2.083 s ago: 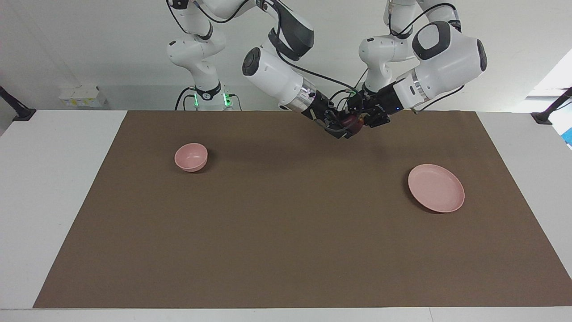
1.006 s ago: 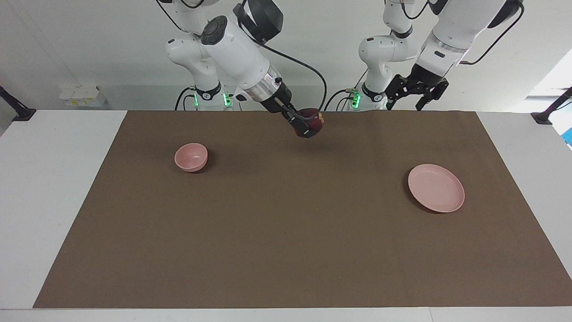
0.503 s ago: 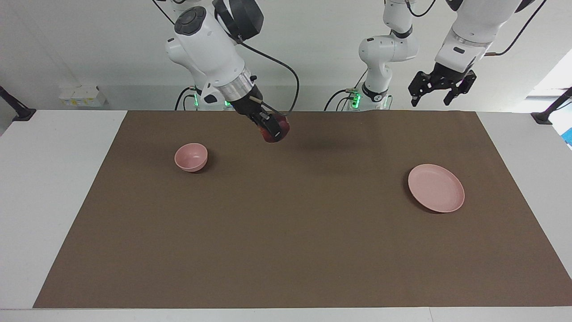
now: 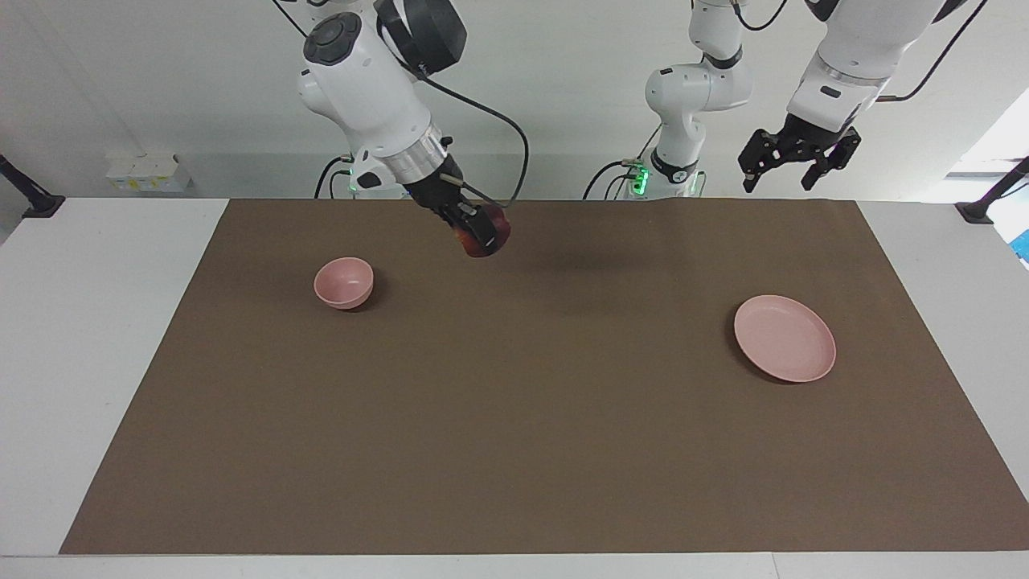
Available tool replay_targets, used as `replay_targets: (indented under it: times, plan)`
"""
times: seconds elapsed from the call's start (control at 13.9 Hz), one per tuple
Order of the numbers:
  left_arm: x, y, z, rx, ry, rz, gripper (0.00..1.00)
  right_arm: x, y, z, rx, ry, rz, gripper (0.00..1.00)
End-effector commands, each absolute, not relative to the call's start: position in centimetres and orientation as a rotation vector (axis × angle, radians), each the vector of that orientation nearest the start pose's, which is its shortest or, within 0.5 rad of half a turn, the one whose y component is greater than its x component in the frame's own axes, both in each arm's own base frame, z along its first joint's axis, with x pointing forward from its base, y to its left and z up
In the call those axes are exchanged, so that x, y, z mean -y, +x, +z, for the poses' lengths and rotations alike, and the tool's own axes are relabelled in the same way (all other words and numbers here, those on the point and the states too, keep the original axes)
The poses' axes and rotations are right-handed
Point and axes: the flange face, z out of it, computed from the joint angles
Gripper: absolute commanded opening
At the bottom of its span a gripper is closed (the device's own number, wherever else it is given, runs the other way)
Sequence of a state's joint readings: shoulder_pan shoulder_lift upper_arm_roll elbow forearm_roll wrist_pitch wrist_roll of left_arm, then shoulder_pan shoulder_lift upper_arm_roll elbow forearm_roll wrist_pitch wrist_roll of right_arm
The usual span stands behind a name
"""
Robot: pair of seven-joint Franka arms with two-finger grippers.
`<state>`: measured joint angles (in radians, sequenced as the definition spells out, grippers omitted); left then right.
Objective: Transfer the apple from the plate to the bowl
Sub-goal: 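Move the apple with the right gripper over the pink bowl and lower it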
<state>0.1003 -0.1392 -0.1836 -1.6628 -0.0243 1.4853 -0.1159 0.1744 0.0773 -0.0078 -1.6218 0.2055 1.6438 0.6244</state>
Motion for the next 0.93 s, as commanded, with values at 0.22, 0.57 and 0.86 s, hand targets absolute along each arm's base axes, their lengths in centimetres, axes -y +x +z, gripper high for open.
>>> replay_targets:
  times: [0.22,0.57,0.86]
  plan:
    - [6.0,49.9,65.1,-0.006,-3.133,0.060,1.00,-5.3,53.2,52.3,-0.366,-3.058,0.164,0.00]
    - [6.6,49.9,65.0,-0.034,-3.139,0.060,1.00,-2.3,50.6,43.7,-0.405,-3.119,0.230,0.00]
    - [6.0,50.1,65.0,-0.010,-3.148,0.038,1.00,-1.3,48.6,37.9,-0.415,-3.132,0.212,0.00]
